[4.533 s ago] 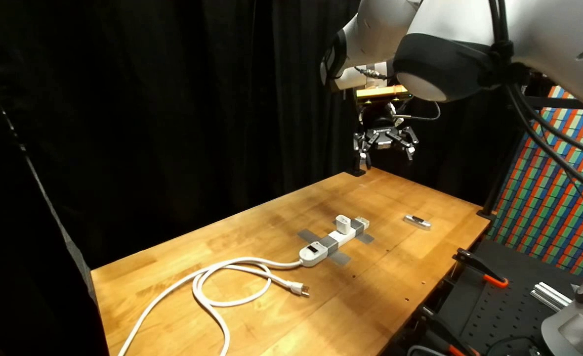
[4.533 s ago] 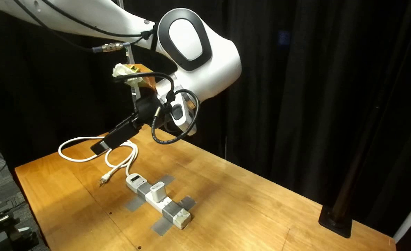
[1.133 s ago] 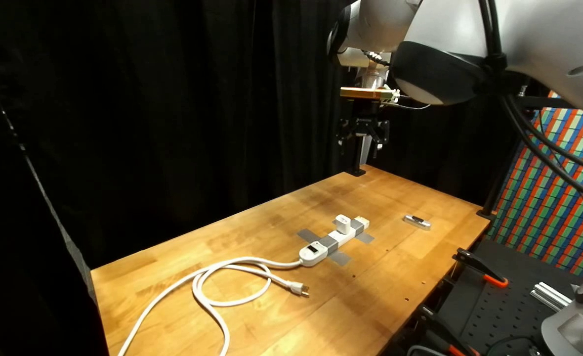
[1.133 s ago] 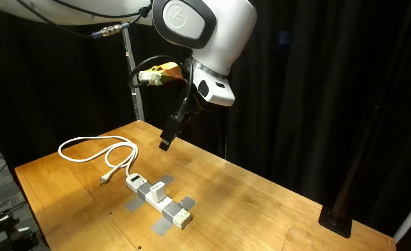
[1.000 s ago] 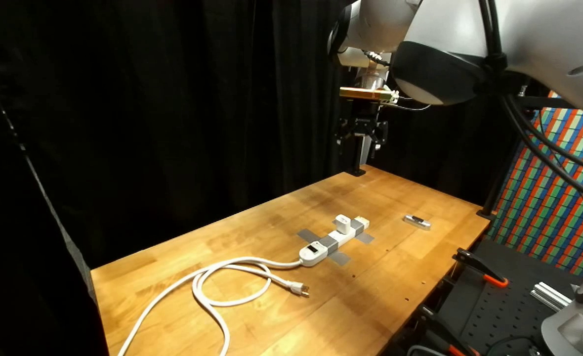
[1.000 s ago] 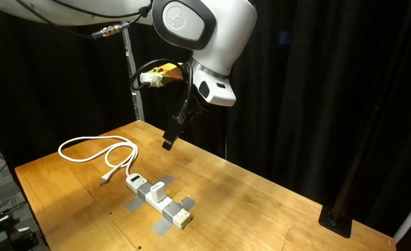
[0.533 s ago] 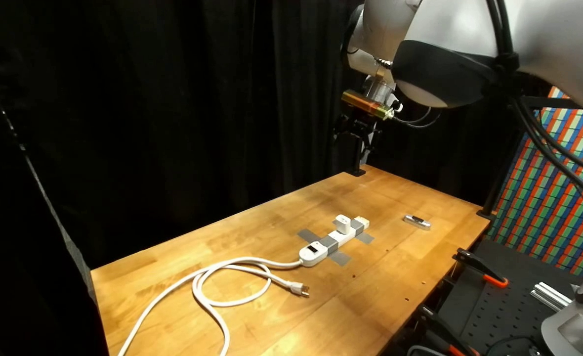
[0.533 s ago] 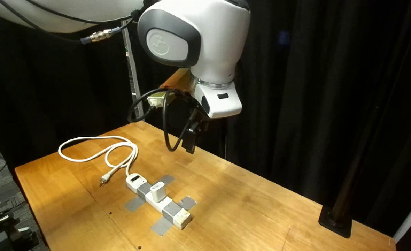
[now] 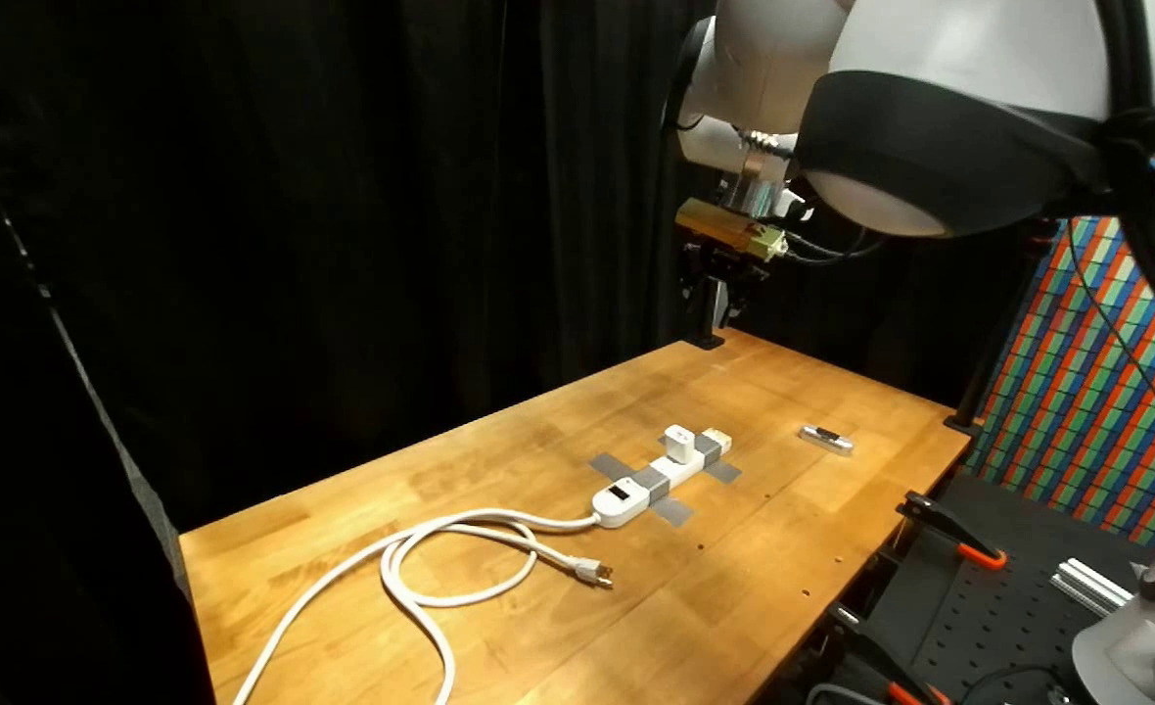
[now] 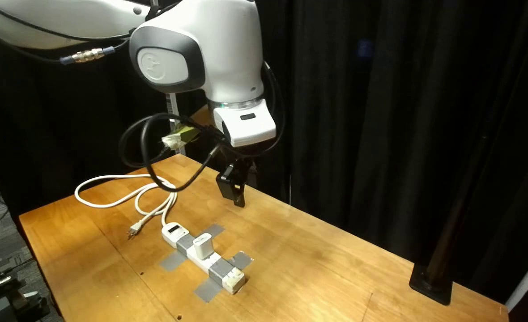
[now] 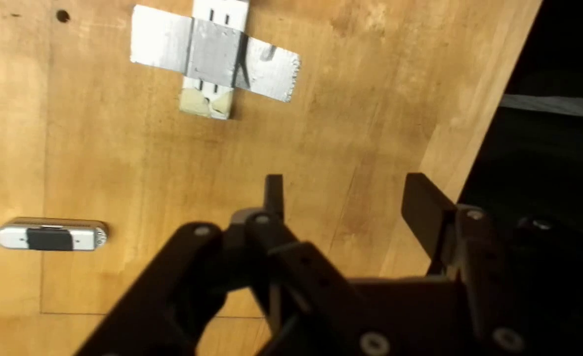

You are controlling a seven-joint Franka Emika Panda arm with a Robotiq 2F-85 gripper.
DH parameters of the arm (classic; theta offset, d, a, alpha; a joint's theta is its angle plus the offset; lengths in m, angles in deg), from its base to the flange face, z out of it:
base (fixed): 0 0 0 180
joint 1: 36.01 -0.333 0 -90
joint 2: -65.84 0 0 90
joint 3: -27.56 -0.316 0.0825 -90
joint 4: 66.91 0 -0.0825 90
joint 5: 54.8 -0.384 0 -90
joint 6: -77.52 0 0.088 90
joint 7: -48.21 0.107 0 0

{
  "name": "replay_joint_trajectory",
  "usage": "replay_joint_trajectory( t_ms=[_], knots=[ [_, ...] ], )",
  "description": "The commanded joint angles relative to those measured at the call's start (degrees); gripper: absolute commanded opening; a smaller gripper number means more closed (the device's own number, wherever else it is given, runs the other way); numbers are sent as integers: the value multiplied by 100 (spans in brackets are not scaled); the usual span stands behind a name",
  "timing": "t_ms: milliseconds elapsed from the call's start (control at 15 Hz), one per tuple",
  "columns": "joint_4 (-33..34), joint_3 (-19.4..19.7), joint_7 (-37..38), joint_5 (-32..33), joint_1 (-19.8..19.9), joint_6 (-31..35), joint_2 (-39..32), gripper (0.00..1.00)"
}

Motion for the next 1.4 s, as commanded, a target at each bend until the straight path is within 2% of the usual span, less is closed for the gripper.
replay_joint_trajectory(
  t_ms=[0,133,267,400,533,667,1000,1333],
  knots=[
    [139,114,432,1109,-199,-710,-172,32],
    [370,32,580,1601,-113,-1284,-259,16],
    [570,-34,553,2027,-16,-1768,-255,7],
    [695,-112,212,2213,84,-2100,-370,4],
    [720,-146,-34,2123,119,-2157,-395,7],
    [682,-197,-142,1920,161,-2097,-447,8],
    [304,-286,-276,835,202,-1841,-605,7],
    [-344,-286,-1306,-18,-56,-1082,-442,9]
  ],
)
